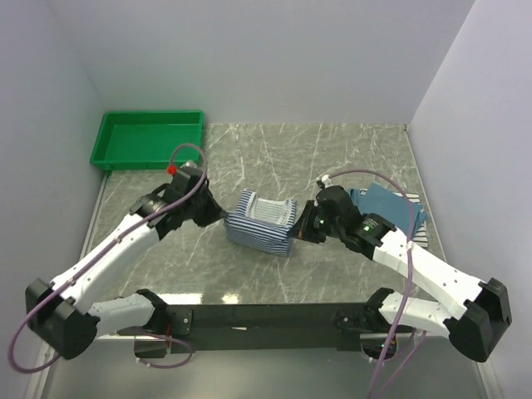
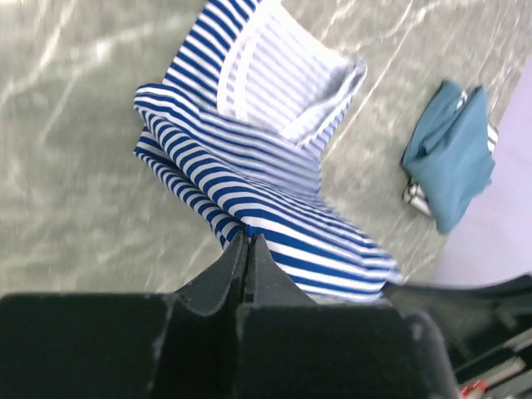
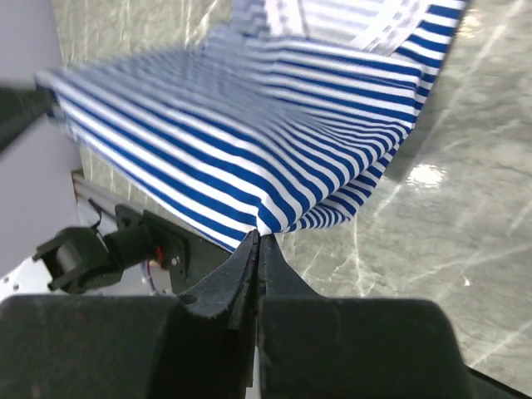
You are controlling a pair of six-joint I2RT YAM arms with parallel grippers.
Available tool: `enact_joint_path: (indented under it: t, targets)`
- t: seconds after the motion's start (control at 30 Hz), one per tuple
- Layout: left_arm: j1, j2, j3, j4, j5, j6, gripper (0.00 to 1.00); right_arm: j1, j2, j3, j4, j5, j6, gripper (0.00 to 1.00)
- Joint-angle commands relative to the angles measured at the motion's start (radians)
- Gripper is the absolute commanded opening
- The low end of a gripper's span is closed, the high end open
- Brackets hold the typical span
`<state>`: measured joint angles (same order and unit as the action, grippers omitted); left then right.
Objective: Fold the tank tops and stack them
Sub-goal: Fold the tank top
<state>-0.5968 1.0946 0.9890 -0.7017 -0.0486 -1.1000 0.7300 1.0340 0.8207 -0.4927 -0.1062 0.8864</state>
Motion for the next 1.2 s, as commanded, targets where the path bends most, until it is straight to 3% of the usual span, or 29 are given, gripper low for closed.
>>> enact_joint_path:
  t: [0.0, 0.07, 0.23, 0.47, 0.63, 0.73, 0.9, 1.03, 1.17]
  targets:
    - [0.035, 0.062, 0.105, 0.053, 0.076, 0.109, 0.01, -0.014, 0.023, 0.051, 0.051, -0.108, -0.052, 0.00]
    - [0.035, 0.057, 0.080, 0.059, 0.105, 0.104, 0.01, -0.012, -0.001, 0.002, 0.065, -0.121, -0.041, 0.00]
    - [0.032, -0.102, -0.174, 0.082, 0.177, 0.009, 0.00, 0.048, -0.106, -0.123, 0.056, -0.133, 0.011, 0.00]
    - [-0.052, -0.392, -0.427, -0.045, 0.181, -0.109, 0.01, 0.408, -0.149, -0.282, 0.134, -0.035, 0.232, 0.00]
    - [-0.146, -0.547, -0.495, -0.172, 0.161, -0.193, 0.01, 0.536, -0.111, -0.269, 0.108, 0.057, 0.281, 0.00]
    - [-0.146, -0.576, -0.491, -0.200, 0.156, -0.186, 0.01, 0.539, -0.109, -0.243, 0.088, 0.082, 0.284, 0.00]
    - [-0.146, -0.437, -0.284, -0.234, 0.053, -0.106, 0.01, 0.502, -0.107, -0.146, 0.003, 0.123, 0.240, 0.00]
    - [-0.132, -0.282, -0.121, -0.170, 0.001, -0.023, 0.01, 0.363, -0.118, -0.133, 0.012, 0.025, 0.175, 0.00]
    - [-0.045, -0.058, 0.000, -0.035, 0.070, 0.090, 0.01, 0.139, -0.101, -0.111, 0.037, -0.085, 0.037, 0.00]
